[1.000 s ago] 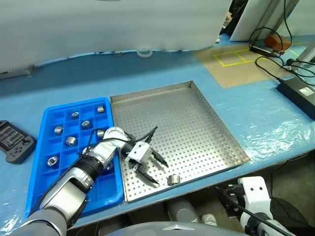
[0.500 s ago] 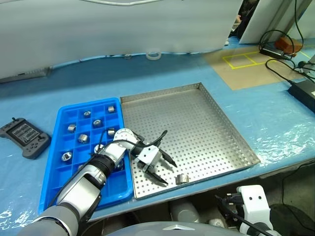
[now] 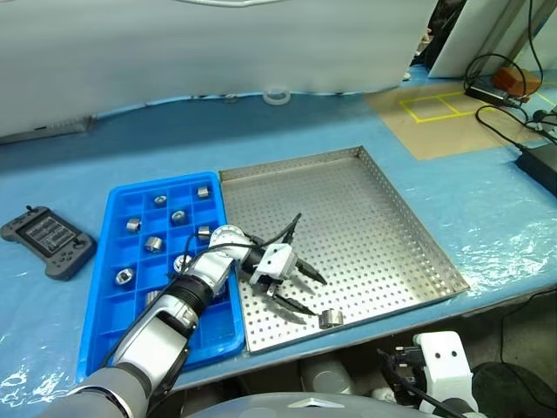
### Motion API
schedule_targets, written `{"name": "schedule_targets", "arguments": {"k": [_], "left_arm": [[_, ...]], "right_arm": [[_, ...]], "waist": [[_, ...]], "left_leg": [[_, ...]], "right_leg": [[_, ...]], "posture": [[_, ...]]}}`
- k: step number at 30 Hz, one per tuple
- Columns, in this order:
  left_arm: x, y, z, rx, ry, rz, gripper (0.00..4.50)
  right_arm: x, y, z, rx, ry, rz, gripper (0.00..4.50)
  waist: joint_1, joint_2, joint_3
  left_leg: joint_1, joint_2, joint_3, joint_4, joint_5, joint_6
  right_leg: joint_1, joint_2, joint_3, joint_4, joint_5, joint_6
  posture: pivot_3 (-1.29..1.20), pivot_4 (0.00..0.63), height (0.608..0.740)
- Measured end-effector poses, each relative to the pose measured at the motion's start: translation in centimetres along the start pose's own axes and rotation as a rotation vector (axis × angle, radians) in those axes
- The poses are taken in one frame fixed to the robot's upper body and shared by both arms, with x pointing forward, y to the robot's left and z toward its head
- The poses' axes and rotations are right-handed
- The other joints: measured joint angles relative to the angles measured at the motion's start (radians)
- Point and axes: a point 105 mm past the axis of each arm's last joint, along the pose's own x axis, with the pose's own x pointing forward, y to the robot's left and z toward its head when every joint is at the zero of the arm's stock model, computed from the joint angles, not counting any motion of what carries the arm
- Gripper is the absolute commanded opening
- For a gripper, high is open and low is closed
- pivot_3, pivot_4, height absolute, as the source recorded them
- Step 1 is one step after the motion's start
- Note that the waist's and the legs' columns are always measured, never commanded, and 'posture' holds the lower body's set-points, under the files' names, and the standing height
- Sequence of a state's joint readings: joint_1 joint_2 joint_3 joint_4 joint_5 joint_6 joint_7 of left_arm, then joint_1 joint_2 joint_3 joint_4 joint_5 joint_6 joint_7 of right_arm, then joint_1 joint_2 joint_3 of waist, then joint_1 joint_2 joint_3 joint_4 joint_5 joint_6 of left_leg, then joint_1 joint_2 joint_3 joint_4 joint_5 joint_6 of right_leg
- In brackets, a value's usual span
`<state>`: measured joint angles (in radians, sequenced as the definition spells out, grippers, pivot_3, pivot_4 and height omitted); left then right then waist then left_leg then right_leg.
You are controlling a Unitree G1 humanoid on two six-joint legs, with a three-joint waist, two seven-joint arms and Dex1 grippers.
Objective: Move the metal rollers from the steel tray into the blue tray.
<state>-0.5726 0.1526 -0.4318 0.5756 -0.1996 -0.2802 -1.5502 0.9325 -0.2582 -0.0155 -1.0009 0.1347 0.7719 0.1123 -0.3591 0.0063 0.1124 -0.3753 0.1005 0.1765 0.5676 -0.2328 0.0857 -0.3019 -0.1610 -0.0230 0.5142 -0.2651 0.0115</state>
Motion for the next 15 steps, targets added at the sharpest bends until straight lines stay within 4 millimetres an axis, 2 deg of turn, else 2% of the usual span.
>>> {"name": "schedule_targets", "arguments": {"k": [4,9,13,15], "left_arm": [[0.3,-0.3,2.8,-0.096,-0.121,-0.032,3.14],[-3.0,-0.5,5.2,-0.151,-0.122,-0.015,3.14],[-5.0,0.3,6.5,-0.114,-0.095,0.027,3.14],[-4.7,1.1,6.7,0.000,-0.063,0.052,3.14]], "right_arm": [[0.5,0.0,1.0,-0.014,-0.040,0.008,3.52],[0.6,0.0,1.1,-0.018,-0.047,0.010,3.52],[0.8,0.2,1.0,-0.020,-0.045,0.014,3.52],[1.0,0.2,0.5,-0.020,-0.029,0.013,3.52]], "waist": [[-0.022,-0.008,0.005],[-0.058,-0.010,0.008],[-0.061,-0.009,0.010],[-0.061,-0.009,0.010]], "left_leg": [[-0.011,0.003,-0.003,-0.001,0.003,-0.004],[-0.009,0.011,-0.005,-0.002,0.007,-0.011],[-0.008,0.013,-0.008,-0.003,0.010,-0.016],[-0.009,0.013,-0.009,-0.003,0.010,-0.017]], "right_leg": [[-0.013,0.001,-0.003,0.005,0.001,0.001],[-0.013,0.008,-0.006,0.007,0.004,0.008],[-0.012,0.013,-0.007,0.005,0.004,0.008],[-0.011,0.014,-0.007,0.004,0.004,0.008]], "posture": [[-0.69,0.150,0.740],[-0.68,0.150,0.740],[-0.66,0.150,0.740],[-0.66,0.150,0.740]]}}
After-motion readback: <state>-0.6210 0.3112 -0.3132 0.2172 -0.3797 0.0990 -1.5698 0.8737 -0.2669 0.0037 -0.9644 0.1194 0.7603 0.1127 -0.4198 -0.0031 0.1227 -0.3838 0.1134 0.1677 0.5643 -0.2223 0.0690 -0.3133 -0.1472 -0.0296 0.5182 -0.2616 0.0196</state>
